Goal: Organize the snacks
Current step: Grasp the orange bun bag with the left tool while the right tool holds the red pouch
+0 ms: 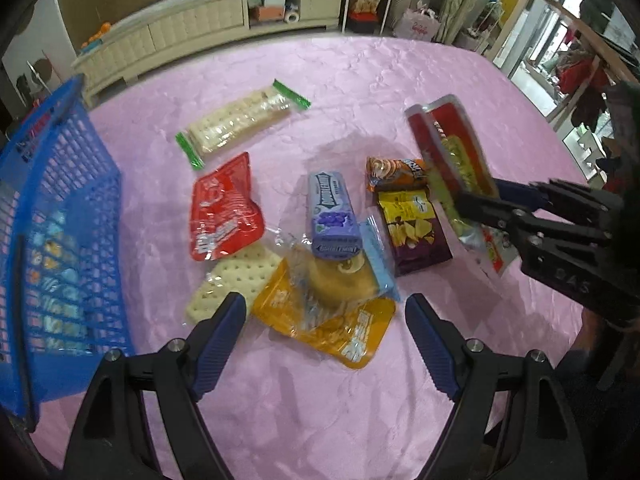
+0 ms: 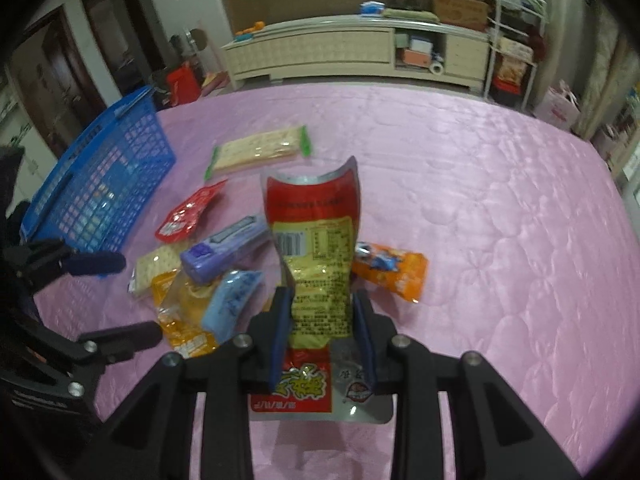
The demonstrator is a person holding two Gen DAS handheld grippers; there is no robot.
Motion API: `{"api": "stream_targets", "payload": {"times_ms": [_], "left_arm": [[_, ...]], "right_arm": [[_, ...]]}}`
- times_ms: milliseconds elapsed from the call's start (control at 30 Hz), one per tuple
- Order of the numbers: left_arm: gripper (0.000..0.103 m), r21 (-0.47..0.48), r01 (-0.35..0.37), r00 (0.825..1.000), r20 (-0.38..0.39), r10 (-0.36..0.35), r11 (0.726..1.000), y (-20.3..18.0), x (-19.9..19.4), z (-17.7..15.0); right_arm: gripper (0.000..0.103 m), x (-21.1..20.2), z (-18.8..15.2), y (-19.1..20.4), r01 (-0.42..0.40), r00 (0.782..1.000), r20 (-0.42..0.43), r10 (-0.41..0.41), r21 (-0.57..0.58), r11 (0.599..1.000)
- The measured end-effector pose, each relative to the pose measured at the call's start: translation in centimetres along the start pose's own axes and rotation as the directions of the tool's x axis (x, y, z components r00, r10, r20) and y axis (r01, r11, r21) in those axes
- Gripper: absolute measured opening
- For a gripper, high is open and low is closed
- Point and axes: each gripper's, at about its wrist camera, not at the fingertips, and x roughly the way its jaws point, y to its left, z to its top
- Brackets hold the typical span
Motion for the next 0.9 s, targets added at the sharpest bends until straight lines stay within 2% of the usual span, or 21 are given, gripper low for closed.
{"api": "stream_targets", "payload": {"times_ms": [400, 600, 700, 767, 900], "left_arm": [[0.080, -0.077, 0.009, 0.995, -0.101, -0.017, 0.997, -0.7, 5.3, 3.3], [0.080, -0.017, -0.027, 0.994, -0.102, 0.025, 0.999, -1.7, 6.1, 3.3], [0.074, 0.011, -0.032, 0.994, -0.101, 0.033, 0.999, -1.8, 6.1, 3.2], [0.064, 0.015, -0.020, 0.994, -0.105, 0.022, 1.000, -2.1, 6.2, 3.2], [0.055, 0.024, 0.014, 0.993, -0.114, -0.011, 1.000, -2.1, 5.7, 2.8]], "right_arm": [[0.037, 0.7, -0.2, -1.6, 0.012, 0.999, -0.037, -0.011, 0.048, 0.999], [0.037, 1.3, -0.4, -1.6, 0.002, 0.998, -0.058, 0.001, 0.052, 0.999], [0.037, 1.4, -0.4, -1.6, -0.006, 0.998, -0.064, 0.009, 0.055, 0.998], [0.037, 1.4, -0.5, -1.6, -0.006, 0.998, -0.068, 0.010, 0.056, 0.998], [0.037, 1.4, -0.5, -1.5, -0.009, 0.997, -0.070, 0.012, 0.047, 0.999]]}}
